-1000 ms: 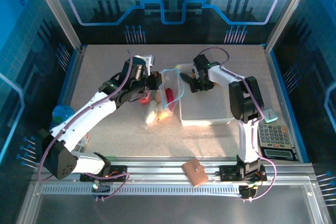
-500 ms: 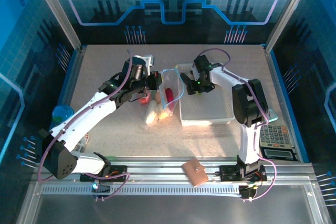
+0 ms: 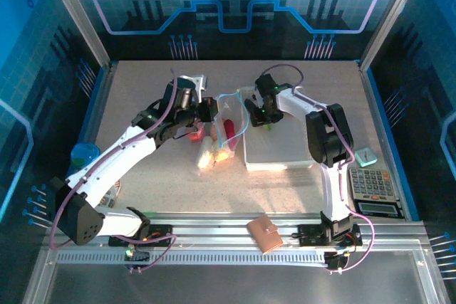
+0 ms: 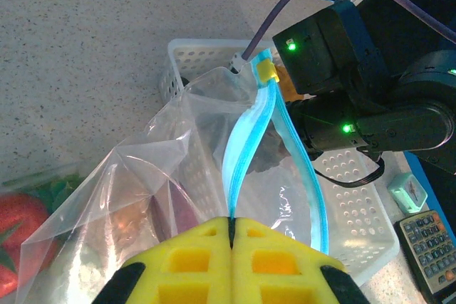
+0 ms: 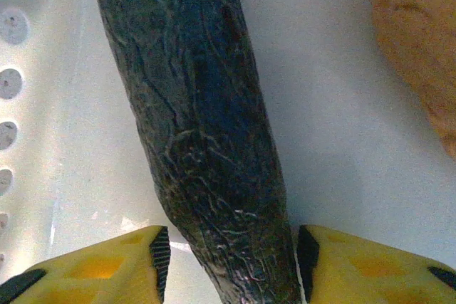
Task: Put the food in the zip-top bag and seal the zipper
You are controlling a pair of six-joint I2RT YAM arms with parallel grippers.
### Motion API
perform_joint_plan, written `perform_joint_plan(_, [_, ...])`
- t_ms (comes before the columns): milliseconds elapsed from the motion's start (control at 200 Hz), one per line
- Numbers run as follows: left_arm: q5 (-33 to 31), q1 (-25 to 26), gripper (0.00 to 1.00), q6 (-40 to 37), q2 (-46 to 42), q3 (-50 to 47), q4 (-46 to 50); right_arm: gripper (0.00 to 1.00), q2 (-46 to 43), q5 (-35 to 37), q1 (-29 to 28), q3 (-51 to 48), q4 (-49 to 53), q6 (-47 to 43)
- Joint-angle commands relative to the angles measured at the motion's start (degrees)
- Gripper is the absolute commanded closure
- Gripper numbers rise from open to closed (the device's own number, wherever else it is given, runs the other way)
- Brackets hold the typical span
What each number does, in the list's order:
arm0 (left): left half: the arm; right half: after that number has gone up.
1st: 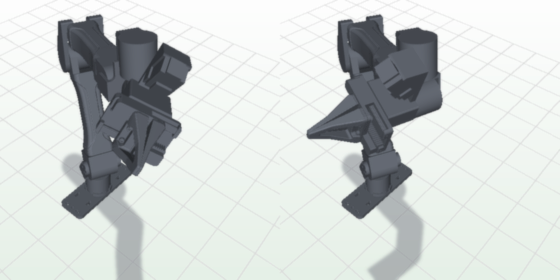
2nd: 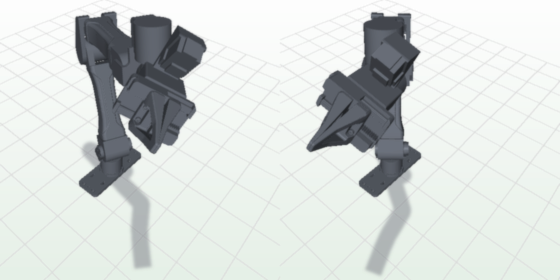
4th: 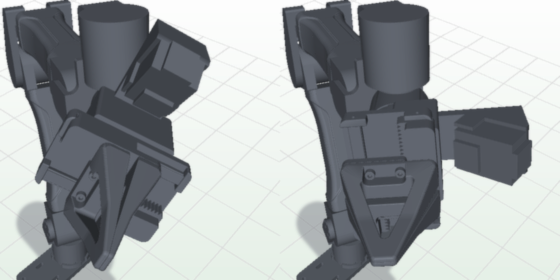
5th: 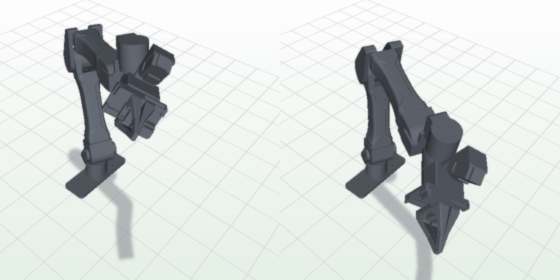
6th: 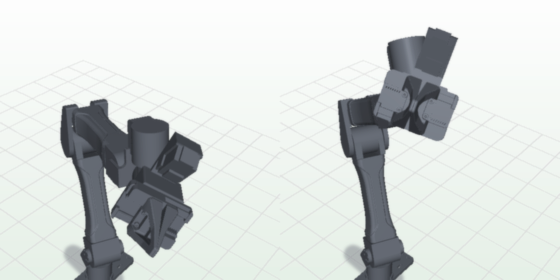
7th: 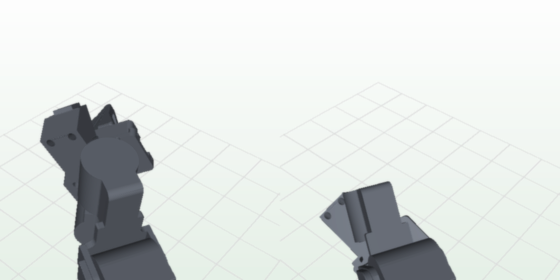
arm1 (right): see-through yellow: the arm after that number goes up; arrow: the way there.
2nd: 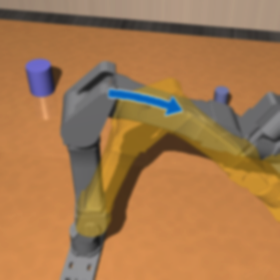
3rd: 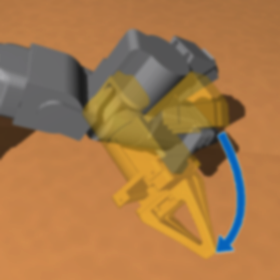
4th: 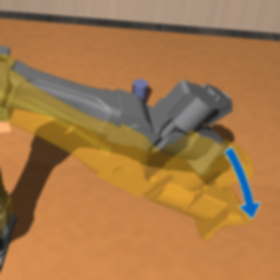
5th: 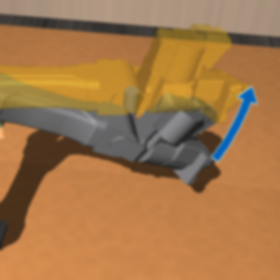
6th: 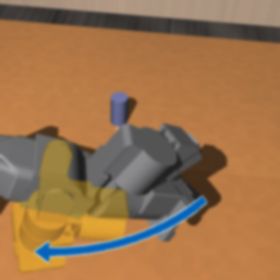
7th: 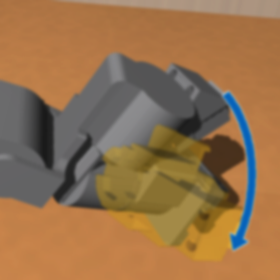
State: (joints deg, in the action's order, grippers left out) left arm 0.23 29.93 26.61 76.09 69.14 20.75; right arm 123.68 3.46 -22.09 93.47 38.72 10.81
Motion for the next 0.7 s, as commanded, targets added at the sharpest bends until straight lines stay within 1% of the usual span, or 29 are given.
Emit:
perform_joint_plan(0, [-0.4,-0.4,0.99,-1.1,-1.6,-1.0,0.4,0.60,1.1,1.0,-0.6,0.2,1.9,0.5])
perform_joint_plan(180, [-0.5,-0.4,0.99,-0.9,-1.6,-1.6,0.3,0.79,-2.1,2.0,-0.5,-2.1,0.1,1.0])
perform_joint_plan(280, [-0.5,-0.4,0.99,-1.1,-1.5,-1.7,0.5,0.84,-5.4,2.5,-0.5,-3.4,-0.4,1.0])
perform_joint_plan(445, [-1.1,-0.5,1.00,-1.5,-1.6,-2.3,1.0,0.85,-14.6,1.7,-0.6,-7.5,-1.1,1.8])
perform_joint_plan(555, [-0.5,-0.4,1.00,-1.7,-1.4,-3.0,0.3,0.85,-24.1,0.3,-0.6,-11.1,-1.5,2.7])
perform_joint_plan(610, [-0.2,-0.3,1.00,-1.8,-1.2,-3.3,-0.2,0.85,-28.6,-1.7,-0.6,-12.3,-0.6,3.2])
perform_joint_plan(695, [0.2,-0.1,1.00,-1.8,-0.7,-3.3,-0.6,0.84,-34.7,-7.7,-0.7,-12.8,2.2,4.1])
